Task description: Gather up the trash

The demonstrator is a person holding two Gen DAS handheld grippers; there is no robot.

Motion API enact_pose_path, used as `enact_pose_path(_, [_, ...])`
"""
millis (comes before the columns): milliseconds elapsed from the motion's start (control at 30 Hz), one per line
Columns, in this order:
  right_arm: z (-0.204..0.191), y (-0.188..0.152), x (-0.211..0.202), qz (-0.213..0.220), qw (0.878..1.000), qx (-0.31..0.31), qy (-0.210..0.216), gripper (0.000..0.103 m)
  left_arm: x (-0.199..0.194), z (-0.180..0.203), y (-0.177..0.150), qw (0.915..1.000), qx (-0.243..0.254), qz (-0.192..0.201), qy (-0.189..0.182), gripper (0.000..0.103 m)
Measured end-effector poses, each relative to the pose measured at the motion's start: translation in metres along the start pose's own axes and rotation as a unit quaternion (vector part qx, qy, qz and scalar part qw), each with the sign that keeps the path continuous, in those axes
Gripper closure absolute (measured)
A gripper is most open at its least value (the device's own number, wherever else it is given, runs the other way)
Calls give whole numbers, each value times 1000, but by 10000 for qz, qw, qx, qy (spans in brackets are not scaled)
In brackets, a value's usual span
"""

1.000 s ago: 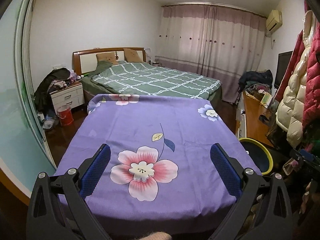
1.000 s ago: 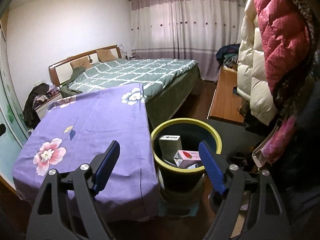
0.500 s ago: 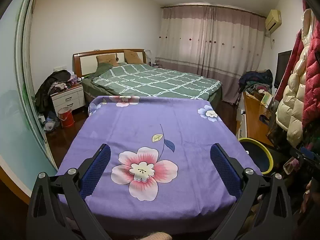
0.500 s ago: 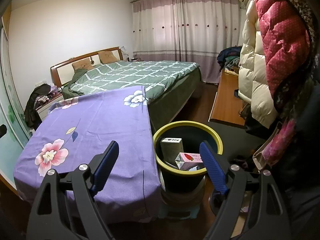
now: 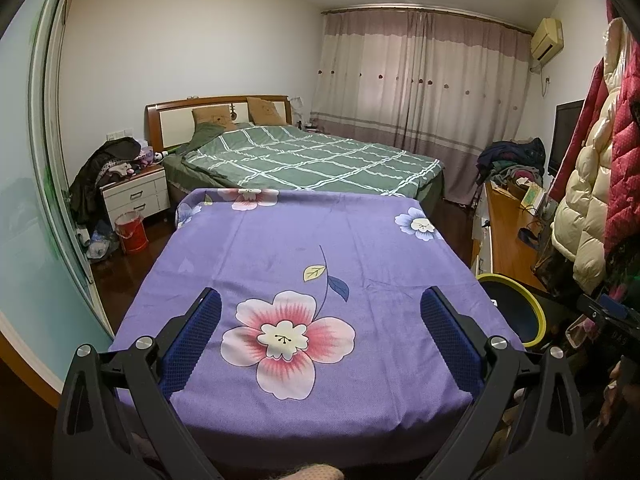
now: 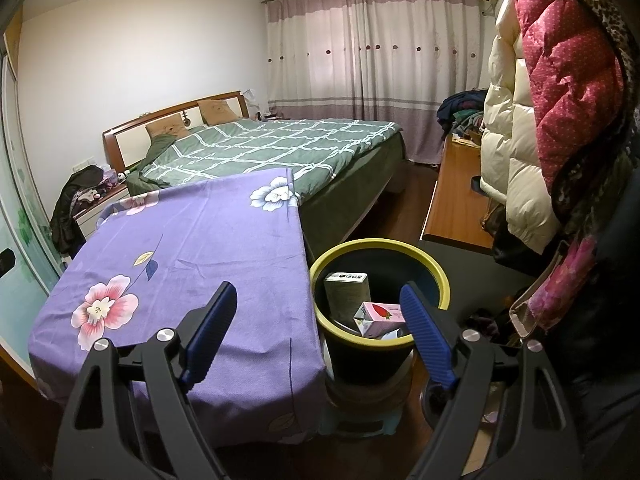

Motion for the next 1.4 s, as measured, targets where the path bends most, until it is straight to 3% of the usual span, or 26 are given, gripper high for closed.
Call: enact_pose_path(1400, [-1, 0, 1, -12, 10000, 0, 6, 22, 6, 0, -5, 10000, 36, -38, 35, 5])
Point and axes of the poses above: each gripper's, at about its wrist camera, not at the fingertips, and x roughly the way its jaws point, z to its right, y to its top, the point moved 8 cm from there along x, roughly the way its jaws point, and after that the axes turned 15 degrees about -x, right-handed, at the moved point
